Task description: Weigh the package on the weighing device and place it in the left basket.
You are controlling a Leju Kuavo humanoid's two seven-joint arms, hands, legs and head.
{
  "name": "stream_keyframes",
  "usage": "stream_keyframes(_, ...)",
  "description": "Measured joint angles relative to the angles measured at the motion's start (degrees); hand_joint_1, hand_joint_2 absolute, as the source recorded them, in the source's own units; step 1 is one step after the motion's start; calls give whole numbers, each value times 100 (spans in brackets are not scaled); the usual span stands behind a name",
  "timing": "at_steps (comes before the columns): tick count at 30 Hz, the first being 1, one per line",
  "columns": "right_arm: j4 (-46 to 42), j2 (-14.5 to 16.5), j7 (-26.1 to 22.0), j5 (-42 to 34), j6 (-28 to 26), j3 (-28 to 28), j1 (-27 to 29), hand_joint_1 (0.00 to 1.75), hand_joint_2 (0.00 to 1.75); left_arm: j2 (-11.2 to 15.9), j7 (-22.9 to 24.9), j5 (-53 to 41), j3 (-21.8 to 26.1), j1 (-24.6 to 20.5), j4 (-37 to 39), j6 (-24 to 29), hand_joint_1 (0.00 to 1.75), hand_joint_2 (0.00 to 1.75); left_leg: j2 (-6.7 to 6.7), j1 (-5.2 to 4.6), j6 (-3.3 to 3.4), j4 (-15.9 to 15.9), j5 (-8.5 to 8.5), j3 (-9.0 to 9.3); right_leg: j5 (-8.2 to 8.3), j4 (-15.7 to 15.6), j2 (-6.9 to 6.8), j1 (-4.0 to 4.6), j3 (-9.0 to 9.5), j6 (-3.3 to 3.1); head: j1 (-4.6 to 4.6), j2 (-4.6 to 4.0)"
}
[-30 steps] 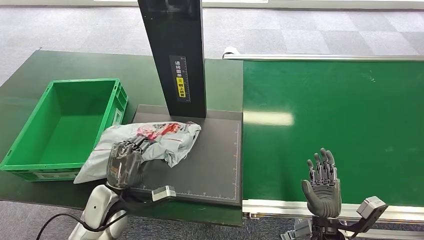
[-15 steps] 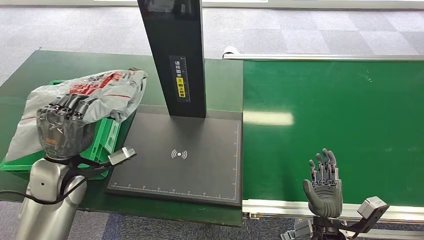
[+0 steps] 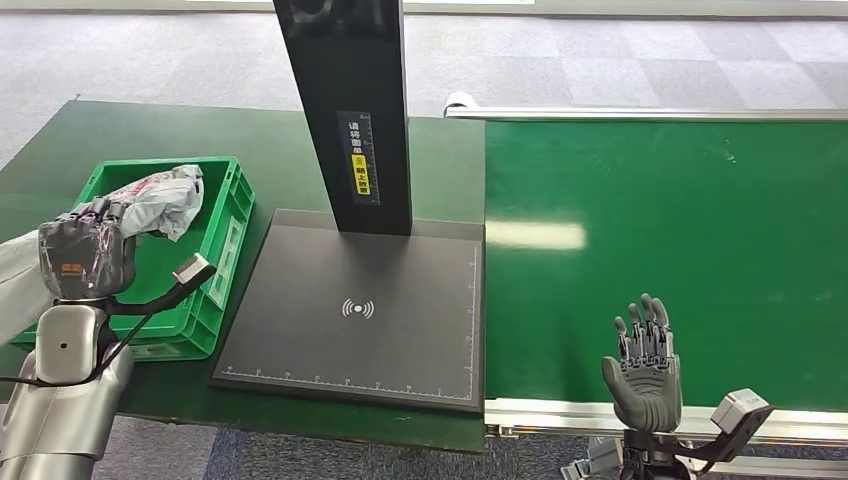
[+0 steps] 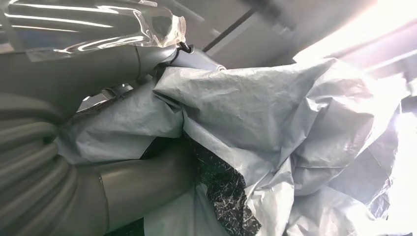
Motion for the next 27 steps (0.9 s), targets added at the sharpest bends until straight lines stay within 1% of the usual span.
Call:
stream_keyframes(3, -2, -3, 0, 0, -15, 43, 1, 0, 175, 324, 972, -40, -415, -129, 469, -1, 175, 175, -2, 1, 0, 0, 0, -2, 0, 0, -1, 2, -3, 0, 0, 0)
stream_keyframes(4, -2, -4, 0, 0, -19, 51, 2, 0, 175, 446, 1250, -42, -609, -179, 624, -2, 175, 175, -2, 2, 0, 0, 0, -3, 0, 0, 0, 2, -2, 0, -1, 0)
stream_keyframes(5, -2, -5, 0, 0, -21, 56, 3, 0, 175, 549, 1416, -42, -784, -219, 752, -2, 175, 175, -2, 2, 0, 0, 0, -3, 0, 1, 0, 2, -2, -1, -1, 0)
stream_keyframes(9, -2, -7, 0, 0, -21, 65, 5, 0, 175, 775, 1533, -45, -1184, -290, 1050, -2, 175, 175, 3, 1, 0, 0, 0, -3, 0, 1, 2, 2, -2, 0, 1, 0)
stream_keyframes(13, -2, -7, 0, 0, -22, 68, 6, 0, 175, 890, 1546, -45, -1353, -328, 1199, -2, 175, 175, 3, 0, 0, 0, 0, -4, 0, 1, 2, 1, -3, 0, 0, 0)
stream_keyframes(17, -2, -7, 0, 0, -22, 70, 6, 0, 175, 941, 1570, -45, -1436, -338, 1267, -2, 175, 175, 3, 1, 0, 0, 0, -4, 0, 1, 2, 1, -4, 0, 1, 0)
stream_keyframes(19, -2, -7, -3, 0, -24, 72, 7, 0, 175, 957, 1707, -45, -1509, -384, 1353, -3, 175, 175, 1, 1, 0, 0, 0, -4, 0, 1, 2, 1, -5, 0, 1, 0)
stream_keyframes(21, -12, -5, -10, 1, -28, 73, 13, 0, 175, 974, 1971, -45, -1643, -499, 1554, -15, 175, 175, -2, 1, -1, 0, 0, -4, 0, 1, 1, 2, -4, -1, 0, 0)
stream_keyframes(22, -23, -3, -13, 1, -30, 74, 18, 0, 175, 981, 2117, -45, -1718, -572, 1683, -32, 143, 175, -3, 1, -1, 0, 1, -4, 0, 1, 1, 2, -3, -1, 0, 0)
stream_keyframes(25, -73, 7, 4, 10, -36, 85, 44, 0, 175, 973, 2443, -45, -1856, -795, 2094, -95, 12, 175, 0, 2, -3, 0, 2, -4, 2, 2, 1, 2, -3, -2, 1, 0)
stream_keyframes(26, -91, 11, 17, 15, -39, 93, 52, 0, 175, 957, 2470, -45, -1849, -871, 2232, -110, 0, 175, 0, 2, -3, 0, 2, -4, 3, 2, 1, 2, -3, -3, 1, 0)
stream_keyframes(27, -108, 15, 30, 19, -44, 102, 58, 0, 175, 936, 2453, -45, -1820, -947, 2362, -125, 0, 175, 1, 2, -3, 0, 3, -4, 3, 2, 1, 2, -4, -3, 0, 0)
